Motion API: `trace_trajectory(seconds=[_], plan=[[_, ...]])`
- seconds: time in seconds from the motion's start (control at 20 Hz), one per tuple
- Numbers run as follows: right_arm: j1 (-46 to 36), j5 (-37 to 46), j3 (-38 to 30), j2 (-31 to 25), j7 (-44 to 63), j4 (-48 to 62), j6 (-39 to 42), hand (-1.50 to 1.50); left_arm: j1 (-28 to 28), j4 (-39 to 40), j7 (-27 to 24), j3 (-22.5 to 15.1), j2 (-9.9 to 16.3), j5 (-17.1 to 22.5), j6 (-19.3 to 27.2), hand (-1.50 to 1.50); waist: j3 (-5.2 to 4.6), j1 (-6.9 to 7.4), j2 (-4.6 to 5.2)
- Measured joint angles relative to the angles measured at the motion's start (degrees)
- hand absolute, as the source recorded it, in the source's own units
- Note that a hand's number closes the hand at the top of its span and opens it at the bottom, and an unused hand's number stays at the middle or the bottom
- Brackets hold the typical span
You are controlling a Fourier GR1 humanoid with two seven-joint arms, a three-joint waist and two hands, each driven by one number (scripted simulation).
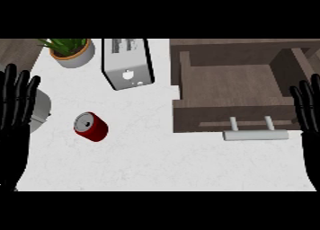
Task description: Pick up the can, place it into the drawer and close the drawer
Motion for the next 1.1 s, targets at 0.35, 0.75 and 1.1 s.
trace_trajectory(seconds=[0.35, 0.75, 1.1], plan=[[0.6, -0.8, -0.8, 1.1, 0.2, 0.5, -0.8, -1.50, 2.5, 4.4, -0.8, 5.5, 6.8, 15.6, -13.2, -1.50, -1.61, 0.73, -0.07], [2.6, -0.4, -2.6, 1.1, 9.3, 0.7, -3.5, -1.50, 3.3, 13.6, 10.9, 14.2, 15.7, 29.4, -20.1, -1.50, -1.82, 0.73, -0.18], [2.7, -1.7, -4.7, 1.0, 9.6, 1.9, -2.6, -1.50, 0.6, 17.7, 13.6, 17.9, 17.2, 33.0, -23.5, -1.50, -1.83, 0.68, -0.26]])
